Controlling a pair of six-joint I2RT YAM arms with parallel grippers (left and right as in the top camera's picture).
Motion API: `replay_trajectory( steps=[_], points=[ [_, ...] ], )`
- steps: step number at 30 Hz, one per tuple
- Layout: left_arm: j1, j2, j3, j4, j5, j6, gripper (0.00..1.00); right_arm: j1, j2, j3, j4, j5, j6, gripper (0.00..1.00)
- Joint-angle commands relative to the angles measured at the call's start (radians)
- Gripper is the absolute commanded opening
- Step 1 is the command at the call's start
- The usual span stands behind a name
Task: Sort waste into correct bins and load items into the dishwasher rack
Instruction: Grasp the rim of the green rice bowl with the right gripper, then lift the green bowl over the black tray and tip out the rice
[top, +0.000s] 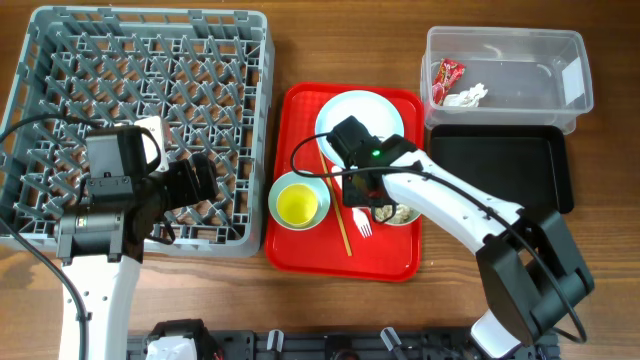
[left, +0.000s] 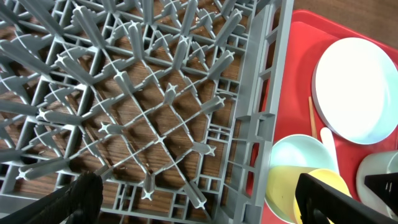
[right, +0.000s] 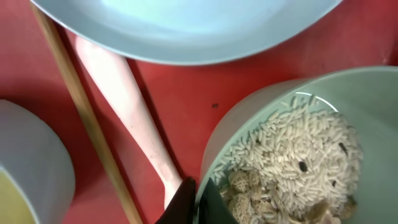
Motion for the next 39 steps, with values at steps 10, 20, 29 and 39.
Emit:
replay_trajectory(
  steps=[10,20,29,39],
  points=[
    [0.006,0.000,0.012,0.000,-0.003,-0.006,1.00,-0.086,-0.241,0.053,0.003,0.028,-0.053,0.04],
    [0.006,0.000,0.012,0.000,-0.003,-0.006,1.00,-0.375,-0.302,0.050,0.010,-0.229,-0.146,0.04],
    [0.006,0.000,0.012,0.000,-0.003,-0.006,1.00,-0.631,-0.285,-0.022,0.074,-0.509,-0.251,0.04],
    [0.006,0.000,0.012,0.000,-0.003,-0.006,1.00,-0.858,-0.161,-0.077,0.146,-0.850,-0.303,0.04]
  ],
)
